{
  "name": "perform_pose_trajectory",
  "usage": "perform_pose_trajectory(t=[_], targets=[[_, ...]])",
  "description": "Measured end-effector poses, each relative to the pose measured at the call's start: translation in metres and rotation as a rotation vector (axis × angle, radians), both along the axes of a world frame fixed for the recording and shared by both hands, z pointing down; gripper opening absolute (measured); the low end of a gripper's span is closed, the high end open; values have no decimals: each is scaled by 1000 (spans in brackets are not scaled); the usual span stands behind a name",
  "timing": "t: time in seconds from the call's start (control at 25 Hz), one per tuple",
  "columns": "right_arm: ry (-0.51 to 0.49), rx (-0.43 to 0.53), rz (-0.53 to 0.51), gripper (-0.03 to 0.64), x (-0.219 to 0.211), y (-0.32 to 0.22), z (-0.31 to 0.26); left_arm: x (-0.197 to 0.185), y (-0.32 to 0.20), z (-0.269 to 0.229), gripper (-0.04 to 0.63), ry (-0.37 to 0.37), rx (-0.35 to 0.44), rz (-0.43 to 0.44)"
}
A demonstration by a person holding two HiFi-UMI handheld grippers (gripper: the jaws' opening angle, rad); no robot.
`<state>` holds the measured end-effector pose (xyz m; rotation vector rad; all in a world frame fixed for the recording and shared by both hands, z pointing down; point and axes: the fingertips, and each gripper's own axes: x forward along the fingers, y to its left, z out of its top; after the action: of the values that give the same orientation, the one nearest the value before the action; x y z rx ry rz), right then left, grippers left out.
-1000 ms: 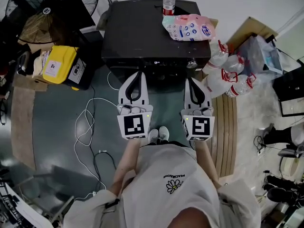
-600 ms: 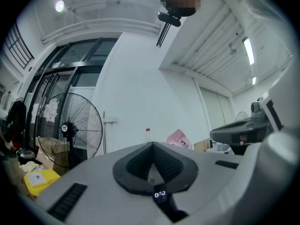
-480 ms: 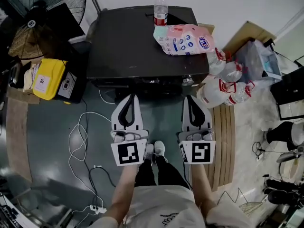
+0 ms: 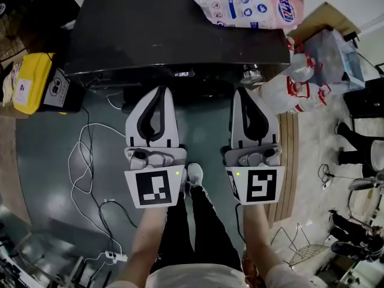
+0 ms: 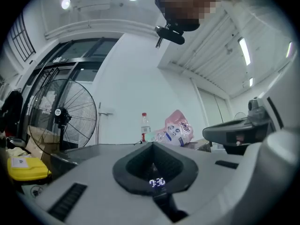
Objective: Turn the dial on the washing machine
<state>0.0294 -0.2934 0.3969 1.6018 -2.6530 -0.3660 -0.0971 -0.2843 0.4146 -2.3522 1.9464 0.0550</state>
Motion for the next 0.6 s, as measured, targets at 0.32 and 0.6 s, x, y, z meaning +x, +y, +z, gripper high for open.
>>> perform_pose_trajectory(t=[0.32,0.6], targets=[[-9,-45,-20,3,-16,1,64,13,4,59,-2,18,-52,24],[-36,-83,-18,3,-20,5,80,18,9,73,-2,10,-87,41]])
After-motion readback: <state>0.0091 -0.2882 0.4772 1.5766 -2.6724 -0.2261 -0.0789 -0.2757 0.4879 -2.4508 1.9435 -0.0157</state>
